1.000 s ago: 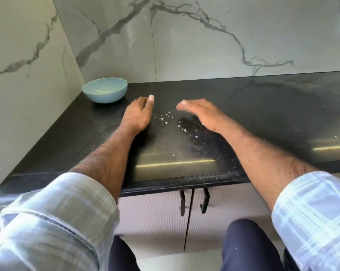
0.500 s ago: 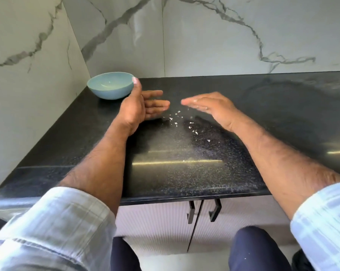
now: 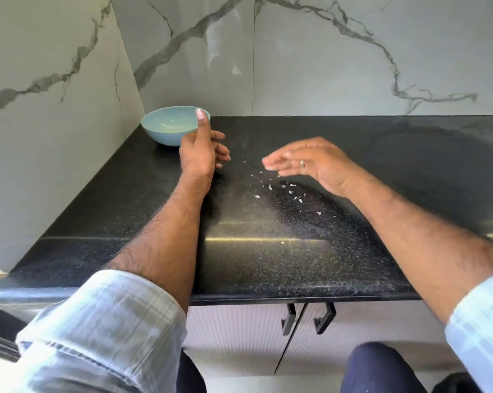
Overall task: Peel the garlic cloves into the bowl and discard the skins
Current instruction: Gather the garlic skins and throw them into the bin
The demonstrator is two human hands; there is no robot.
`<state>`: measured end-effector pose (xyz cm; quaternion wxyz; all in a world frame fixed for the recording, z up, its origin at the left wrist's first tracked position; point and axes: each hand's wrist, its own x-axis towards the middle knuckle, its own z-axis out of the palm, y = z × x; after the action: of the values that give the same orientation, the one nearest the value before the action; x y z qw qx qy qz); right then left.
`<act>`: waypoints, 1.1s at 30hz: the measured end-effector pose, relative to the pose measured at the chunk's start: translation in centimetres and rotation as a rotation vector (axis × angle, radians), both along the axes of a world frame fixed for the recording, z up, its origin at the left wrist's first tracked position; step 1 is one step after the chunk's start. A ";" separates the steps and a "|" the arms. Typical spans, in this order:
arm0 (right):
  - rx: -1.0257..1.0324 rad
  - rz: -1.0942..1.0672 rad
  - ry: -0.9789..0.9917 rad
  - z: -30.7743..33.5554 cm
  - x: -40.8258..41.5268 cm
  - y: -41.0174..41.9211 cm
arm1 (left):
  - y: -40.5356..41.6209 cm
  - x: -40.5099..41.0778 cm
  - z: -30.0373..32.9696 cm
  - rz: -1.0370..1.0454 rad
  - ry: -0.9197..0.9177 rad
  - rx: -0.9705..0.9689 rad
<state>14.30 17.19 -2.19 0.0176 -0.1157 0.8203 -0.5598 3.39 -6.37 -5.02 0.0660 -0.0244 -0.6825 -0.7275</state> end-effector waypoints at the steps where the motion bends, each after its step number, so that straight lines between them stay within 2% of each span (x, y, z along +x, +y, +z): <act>1: 0.032 -0.077 0.026 0.2 -1.2 -0.2 | 0.0 0.0 0.0 0.002 0.001 0.000; 4: 0.348 -0.163 0.081 0.3 -4.3 -2.6 | -0.2 0.1 0.1 0.017 0.011 0.012; 7: 0.766 0.045 -0.017 -1.0 -5.4 -5.8 | -0.7 -0.1 0.1 0.056 0.019 0.043; 9: 0.901 0.157 -0.022 -1.9 -4.5 -6.0 | -0.8 -0.1 0.2 0.073 0.013 0.040; 11: 0.749 0.183 -0.076 -1.1 -1.8 -4.4 | -0.4 -0.2 0.3 0.053 0.003 -0.011; 14: 0.400 0.148 -0.134 1.2 2.4 -1.0 | 0.1 0.1 0.4 -0.083 -0.028 -0.149; 17: 0.009 -0.172 -0.022 1.4 2.5 3.1 | 1.2 2.0 0.8 -0.289 -0.031 -0.304; 20: -0.311 -0.492 -0.109 0.3 0.7 5.6 | 2.7 4.7 1.4 -0.524 -0.081 -0.274; 22: -0.415 -0.538 -0.191 -0.4 0.1 5.0 | 2.5 5.5 1.6 -0.614 -0.117 -0.173; 24: -0.392 -0.460 -0.242 -0.9 0.4 3.1 | 1.5 5.4 1.9 -0.575 -0.121 -0.001; 26: -0.315 -0.303 -0.285 -0.6 1.2 1.2 | 0.4 4.7 2.1 -0.414 -0.090 0.117; 29: -0.296 -0.103 -0.372 0.9 1.8 0.5 | -0.5 3.7 1.8 -0.186 -0.098 0.184; 30: -0.289 -0.102 -0.362 1.3 1.5 0.2 | -0.7 3.5 1.6 -0.151 -0.096 0.185; 31: -0.212 -0.162 -0.293 1.4 0.6 -0.1 | -0.9 3.3 1.5 -0.133 -0.093 0.184; 33: 0.218 -0.351 -0.026 1.1 -1.8 -0.7 | -0.8 3.2 1.5 -0.132 -0.075 0.167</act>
<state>12.53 16.50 -1.14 -0.0569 0.0389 0.8834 -0.4635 6.57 -7.20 -3.57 -0.0057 -0.0365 -0.6184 -0.7850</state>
